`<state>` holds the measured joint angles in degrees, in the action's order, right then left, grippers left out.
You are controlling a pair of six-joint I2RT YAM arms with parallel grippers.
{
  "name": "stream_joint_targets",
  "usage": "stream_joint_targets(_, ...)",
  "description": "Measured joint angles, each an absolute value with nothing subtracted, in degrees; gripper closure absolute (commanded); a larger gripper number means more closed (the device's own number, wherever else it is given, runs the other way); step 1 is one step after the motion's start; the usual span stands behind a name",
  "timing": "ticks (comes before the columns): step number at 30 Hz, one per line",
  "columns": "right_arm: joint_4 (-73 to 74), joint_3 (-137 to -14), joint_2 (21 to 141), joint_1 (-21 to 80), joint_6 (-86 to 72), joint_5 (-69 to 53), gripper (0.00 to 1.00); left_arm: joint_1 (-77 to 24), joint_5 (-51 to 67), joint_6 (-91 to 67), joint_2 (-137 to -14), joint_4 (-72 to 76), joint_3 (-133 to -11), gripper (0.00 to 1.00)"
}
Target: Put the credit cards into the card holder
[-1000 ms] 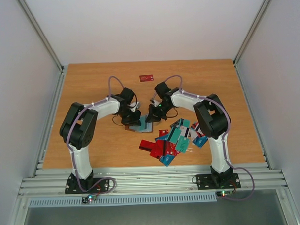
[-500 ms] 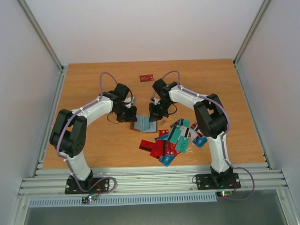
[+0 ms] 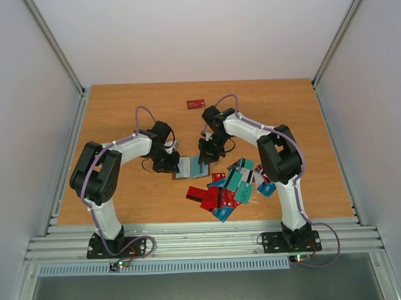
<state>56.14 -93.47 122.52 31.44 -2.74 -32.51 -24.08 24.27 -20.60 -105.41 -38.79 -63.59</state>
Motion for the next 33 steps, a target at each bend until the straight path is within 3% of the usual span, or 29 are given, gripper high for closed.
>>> stream_joint_targets(18,59.7,-104.8,126.4,38.0,-6.2,-31.6,0.58,-24.1,27.8,-20.9,-105.4,-35.7,-61.6,1.0)
stream_joint_targets(27,60.8,-108.2,130.6,38.7,-6.5,-31.3,0.58,-23.4,28.0,-21.0,-104.1,-35.8,-60.5,1.0)
stream_joint_targets(33,61.5,-108.3,131.4,38.7,-6.5,-29.6,0.58,-21.3,23.7,-19.7,-94.3,-41.5,-59.8,0.99)
